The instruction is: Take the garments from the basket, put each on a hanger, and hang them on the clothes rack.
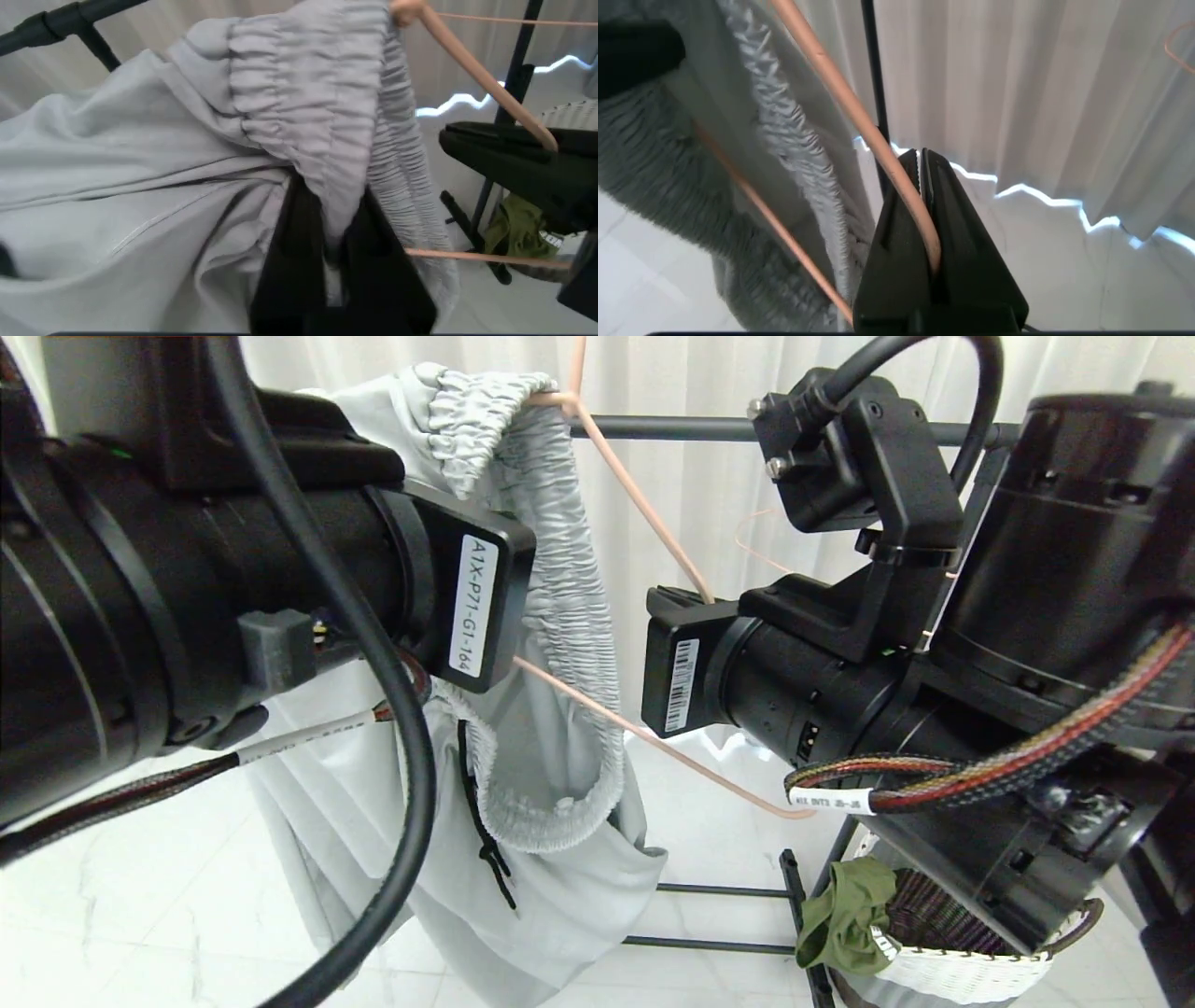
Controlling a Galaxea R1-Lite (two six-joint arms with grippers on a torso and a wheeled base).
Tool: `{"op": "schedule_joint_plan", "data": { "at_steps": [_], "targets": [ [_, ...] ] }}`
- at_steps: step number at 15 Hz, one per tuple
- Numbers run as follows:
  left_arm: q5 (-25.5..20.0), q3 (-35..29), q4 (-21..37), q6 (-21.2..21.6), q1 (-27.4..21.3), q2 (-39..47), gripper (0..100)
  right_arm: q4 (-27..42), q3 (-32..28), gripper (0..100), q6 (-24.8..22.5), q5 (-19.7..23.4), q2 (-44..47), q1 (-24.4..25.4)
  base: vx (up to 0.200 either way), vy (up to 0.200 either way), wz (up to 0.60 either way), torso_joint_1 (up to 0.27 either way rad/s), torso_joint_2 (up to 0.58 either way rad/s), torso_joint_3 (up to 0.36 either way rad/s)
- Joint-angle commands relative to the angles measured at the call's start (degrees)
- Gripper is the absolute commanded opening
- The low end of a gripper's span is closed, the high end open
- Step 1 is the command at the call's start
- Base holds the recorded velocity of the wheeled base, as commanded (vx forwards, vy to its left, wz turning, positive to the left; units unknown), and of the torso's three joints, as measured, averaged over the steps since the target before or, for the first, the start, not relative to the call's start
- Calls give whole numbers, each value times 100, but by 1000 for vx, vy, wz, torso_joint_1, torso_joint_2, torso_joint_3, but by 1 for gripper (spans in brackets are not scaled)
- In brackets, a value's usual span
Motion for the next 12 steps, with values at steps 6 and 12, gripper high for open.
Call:
{"op": "schedule_joint_plan", "data": {
  "at_steps": [6, 12],
  "targets": [
    [-2, 220, -201, 6, -26, -167, 100, -524, 28, 0, -337, -7, -45, 2, 0, 0, 0, 0, 0, 0],
    [-187, 897, -245, 296, -219, -1142, 100, -515, 63, 0, -460, 55, -124, -455, 0, 0, 0, 0, 0, 0]
  ]
}}
